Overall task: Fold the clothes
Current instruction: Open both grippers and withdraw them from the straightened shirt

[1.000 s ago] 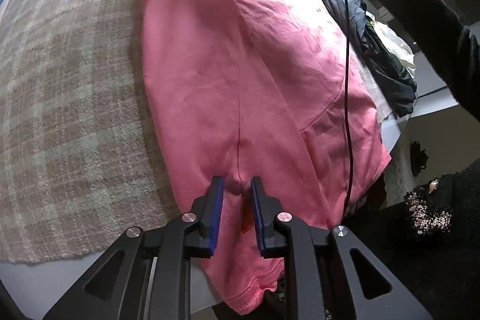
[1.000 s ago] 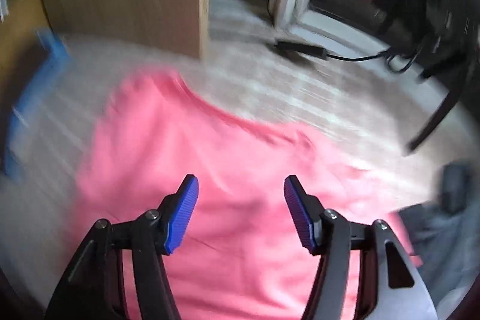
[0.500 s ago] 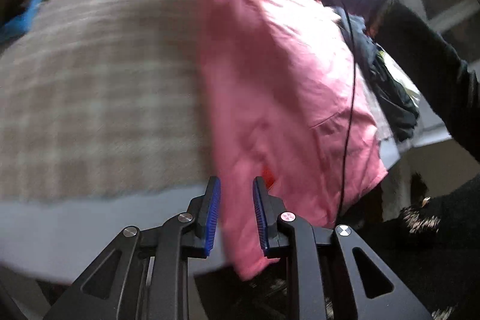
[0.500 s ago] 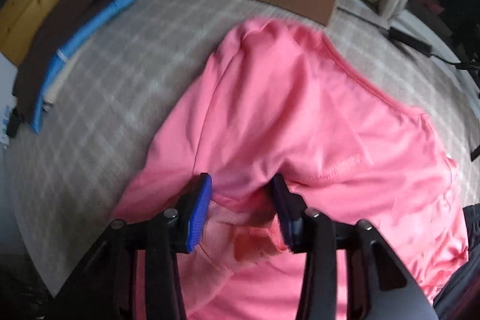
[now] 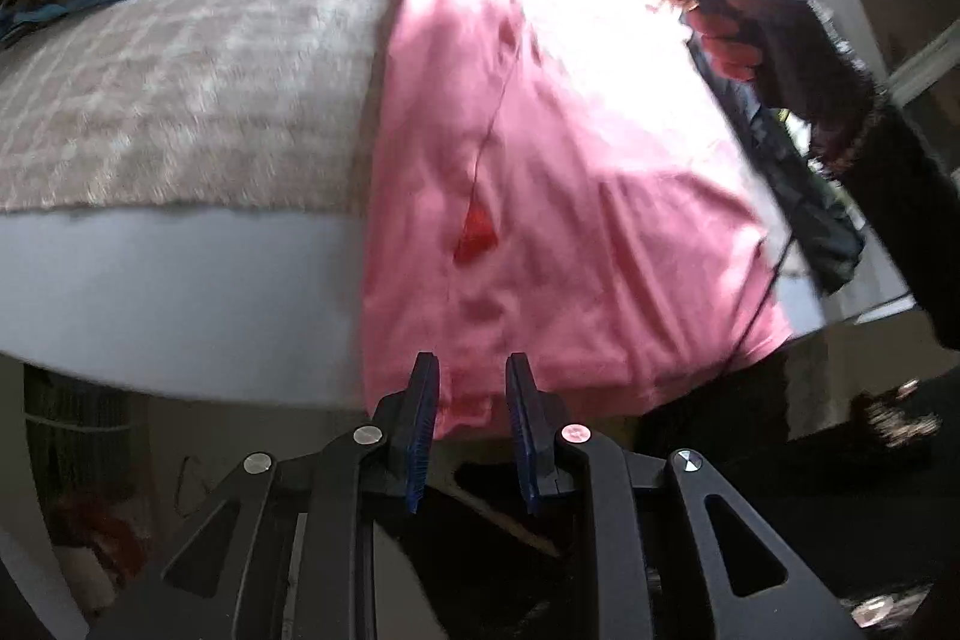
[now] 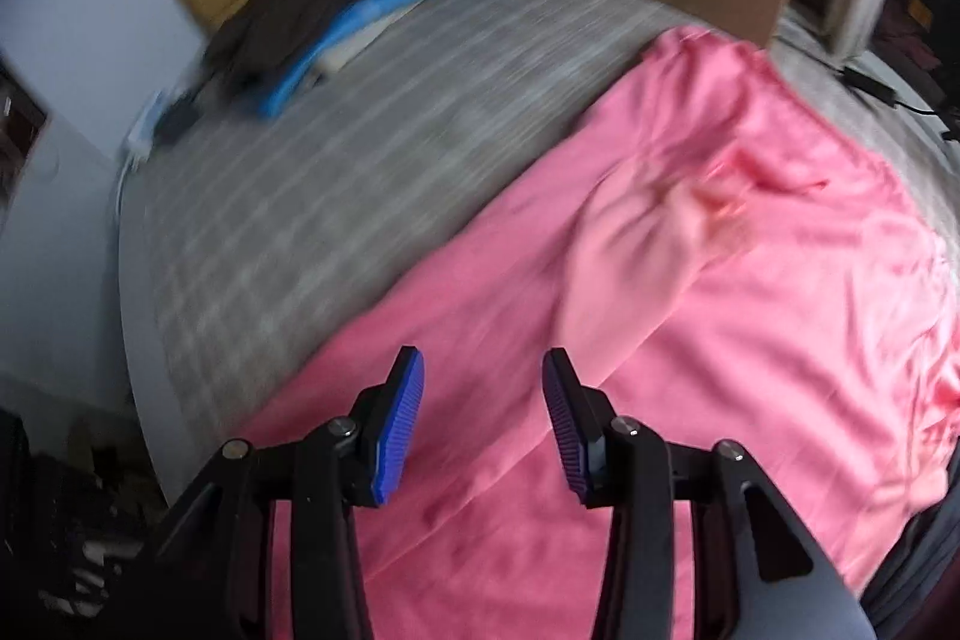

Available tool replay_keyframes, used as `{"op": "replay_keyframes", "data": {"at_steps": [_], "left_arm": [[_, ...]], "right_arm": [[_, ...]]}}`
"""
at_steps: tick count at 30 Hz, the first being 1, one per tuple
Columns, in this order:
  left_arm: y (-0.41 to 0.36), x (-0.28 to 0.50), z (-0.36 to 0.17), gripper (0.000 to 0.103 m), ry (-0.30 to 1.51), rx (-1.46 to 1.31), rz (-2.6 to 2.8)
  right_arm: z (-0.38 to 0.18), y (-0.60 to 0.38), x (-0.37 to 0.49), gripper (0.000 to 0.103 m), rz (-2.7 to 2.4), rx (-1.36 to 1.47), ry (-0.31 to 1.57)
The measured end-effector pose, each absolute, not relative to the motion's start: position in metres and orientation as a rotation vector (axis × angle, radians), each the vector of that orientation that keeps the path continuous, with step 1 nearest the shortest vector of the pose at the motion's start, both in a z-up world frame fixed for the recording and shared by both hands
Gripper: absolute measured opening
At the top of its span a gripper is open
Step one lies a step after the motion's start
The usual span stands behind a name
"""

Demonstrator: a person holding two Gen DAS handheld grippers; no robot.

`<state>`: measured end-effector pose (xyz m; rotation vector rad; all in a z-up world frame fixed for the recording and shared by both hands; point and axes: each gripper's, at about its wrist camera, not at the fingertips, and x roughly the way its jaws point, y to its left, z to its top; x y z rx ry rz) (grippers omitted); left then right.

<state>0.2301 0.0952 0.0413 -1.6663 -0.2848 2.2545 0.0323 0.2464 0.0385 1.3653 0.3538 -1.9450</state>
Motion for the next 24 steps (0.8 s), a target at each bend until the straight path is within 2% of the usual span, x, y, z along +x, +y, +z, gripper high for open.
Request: {"op": "replay_keyframes", "data": {"at_steps": [5, 8, 12, 18, 22, 24], "left_arm": [[0.099, 0.242, 0.039, 0.020, -0.243, -1.720, 2.274], [0.110, 0.244, 0.056, 0.022, -0.215, -1.682, 2.274], [0.141, 0.232, 0.078, 0.022, -0.149, -1.587, 2.254], [0.231, 0.204, 0.078, 0.022, 0.012, -1.474, 2.091], [0.279, 0.210, 0.075, 0.022, 0.114, -1.440, 2.000], [0.295, 0.217, 0.071, 0.022, 0.125, -1.438, 1.956]], "right_arm": [[0.014, 0.263, 0.060, 0.042, -1.870, 1.450, 0.309], [0.036, 0.304, 0.071, 0.042, -1.882, 1.419, 0.173], [0.089, 0.417, 0.064, 0.042, -2.133, 1.366, -0.006], [0.130, 0.559, 0.037, 0.042, -2.435, 1.422, -0.084], [0.147, 0.613, 0.041, 0.042, -2.416, 1.407, -0.224], [0.147, 0.630, 0.051, 0.042, -2.429, 1.412, -0.220]]}}
